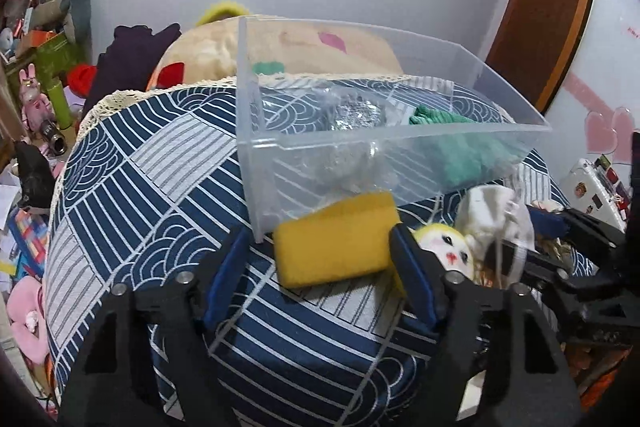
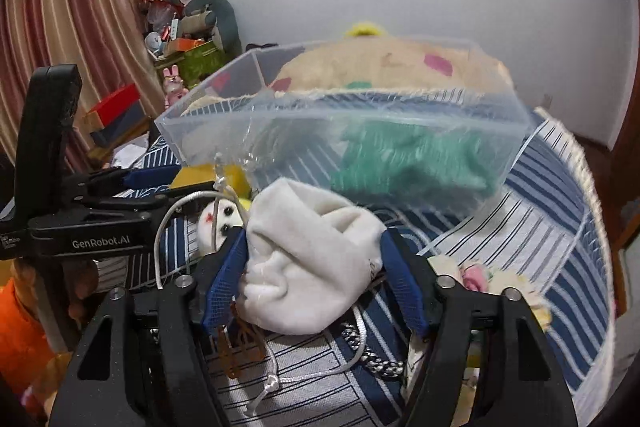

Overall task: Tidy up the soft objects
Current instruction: 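Grasp the yellow sponge with the left tool while the right tool grasps the white drawstring bag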

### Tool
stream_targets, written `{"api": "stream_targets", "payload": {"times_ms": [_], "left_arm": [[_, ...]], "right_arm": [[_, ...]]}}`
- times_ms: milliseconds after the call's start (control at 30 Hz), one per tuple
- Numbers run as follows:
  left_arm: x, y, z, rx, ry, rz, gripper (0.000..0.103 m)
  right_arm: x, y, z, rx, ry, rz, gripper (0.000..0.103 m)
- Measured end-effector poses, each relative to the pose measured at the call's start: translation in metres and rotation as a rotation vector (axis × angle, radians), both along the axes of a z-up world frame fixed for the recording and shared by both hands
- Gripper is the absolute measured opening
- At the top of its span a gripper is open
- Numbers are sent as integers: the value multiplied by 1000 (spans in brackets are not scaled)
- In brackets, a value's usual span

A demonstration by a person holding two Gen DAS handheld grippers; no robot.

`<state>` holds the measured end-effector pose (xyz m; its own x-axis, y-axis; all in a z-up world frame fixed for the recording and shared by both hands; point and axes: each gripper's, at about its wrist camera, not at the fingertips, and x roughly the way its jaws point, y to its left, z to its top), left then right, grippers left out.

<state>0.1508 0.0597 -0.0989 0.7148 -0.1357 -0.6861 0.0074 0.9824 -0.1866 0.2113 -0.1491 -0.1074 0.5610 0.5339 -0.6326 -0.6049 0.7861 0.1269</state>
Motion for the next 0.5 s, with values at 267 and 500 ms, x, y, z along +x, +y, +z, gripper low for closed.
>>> {"api": "stream_targets", "payload": {"times_ms": [267, 500], "left_arm": [[-8, -7, 5, 36, -23, -28, 46], [-25, -25, 18, 154, -71, -33, 44]], "right_arm": [[-10, -1, 2, 11, -12, 3, 25], [-25, -1, 19, -3, -97, -10, 22]]}}
